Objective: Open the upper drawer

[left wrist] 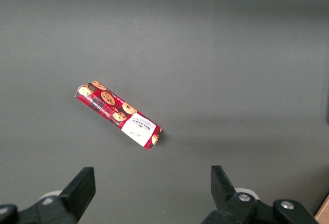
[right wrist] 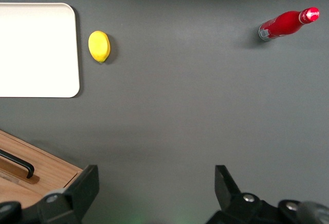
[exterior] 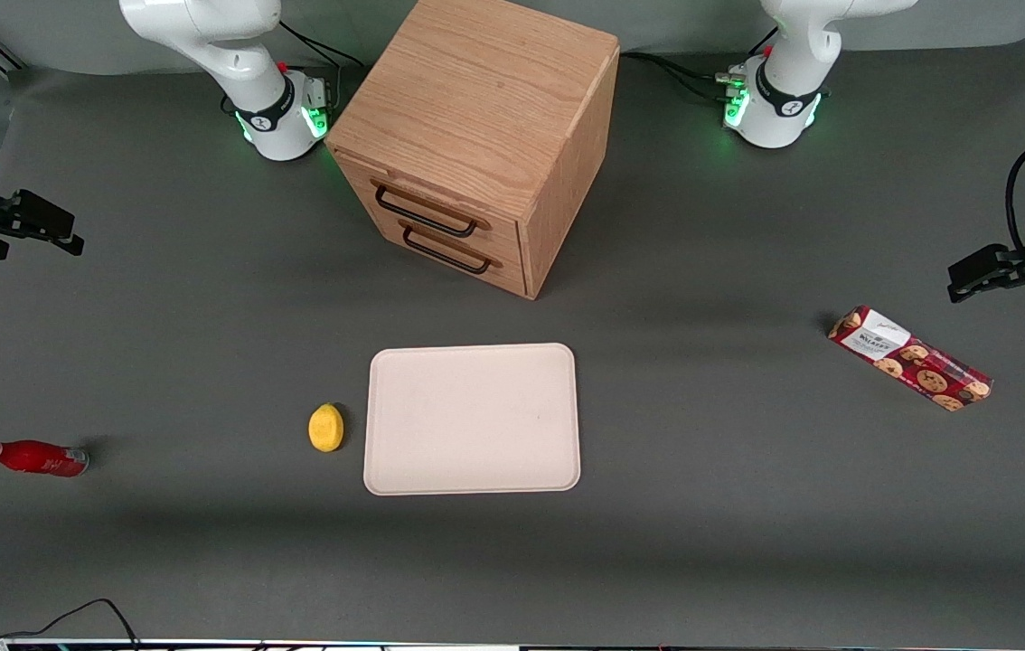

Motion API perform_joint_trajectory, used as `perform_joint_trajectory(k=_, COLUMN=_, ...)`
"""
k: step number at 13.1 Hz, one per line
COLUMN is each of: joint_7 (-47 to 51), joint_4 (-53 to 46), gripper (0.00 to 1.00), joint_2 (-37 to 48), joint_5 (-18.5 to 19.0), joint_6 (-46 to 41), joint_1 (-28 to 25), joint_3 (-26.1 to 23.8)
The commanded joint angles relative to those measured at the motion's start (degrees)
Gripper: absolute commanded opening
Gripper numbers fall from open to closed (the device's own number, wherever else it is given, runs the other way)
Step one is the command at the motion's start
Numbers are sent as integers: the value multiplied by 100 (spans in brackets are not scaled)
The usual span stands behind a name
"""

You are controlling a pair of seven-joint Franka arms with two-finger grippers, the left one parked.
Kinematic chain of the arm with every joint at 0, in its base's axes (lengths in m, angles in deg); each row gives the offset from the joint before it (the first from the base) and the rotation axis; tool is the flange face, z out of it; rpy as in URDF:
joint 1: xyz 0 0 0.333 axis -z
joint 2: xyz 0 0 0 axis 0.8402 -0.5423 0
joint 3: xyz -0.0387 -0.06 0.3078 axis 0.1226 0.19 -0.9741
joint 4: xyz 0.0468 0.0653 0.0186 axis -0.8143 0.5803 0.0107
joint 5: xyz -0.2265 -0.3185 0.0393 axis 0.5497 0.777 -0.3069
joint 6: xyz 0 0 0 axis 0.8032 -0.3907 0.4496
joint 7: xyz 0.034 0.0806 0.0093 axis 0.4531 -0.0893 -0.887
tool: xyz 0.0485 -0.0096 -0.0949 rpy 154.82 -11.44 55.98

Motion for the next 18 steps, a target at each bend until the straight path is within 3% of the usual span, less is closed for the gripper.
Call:
perform_joint_trajectory(k=1, joint_7=-85, joint_4=-88, gripper=100, joint_2=-39, joint_5=-11, joint_6=-61, joint_1=81, joint_3=-42)
perform_joint_trajectory(k=11, joint_7=-41, joint_4=-88, gripper=100, joint_2=-39, joint_5=-55, joint_6=-105, joint_1=90, joint_3=-42)
perform_joint_trajectory(k=18, joint_7=-49, joint_4=-105, gripper=100, joint_2=-39, joint_5=-81, joint_6=-114, joint_1=-226, joint_3=-95)
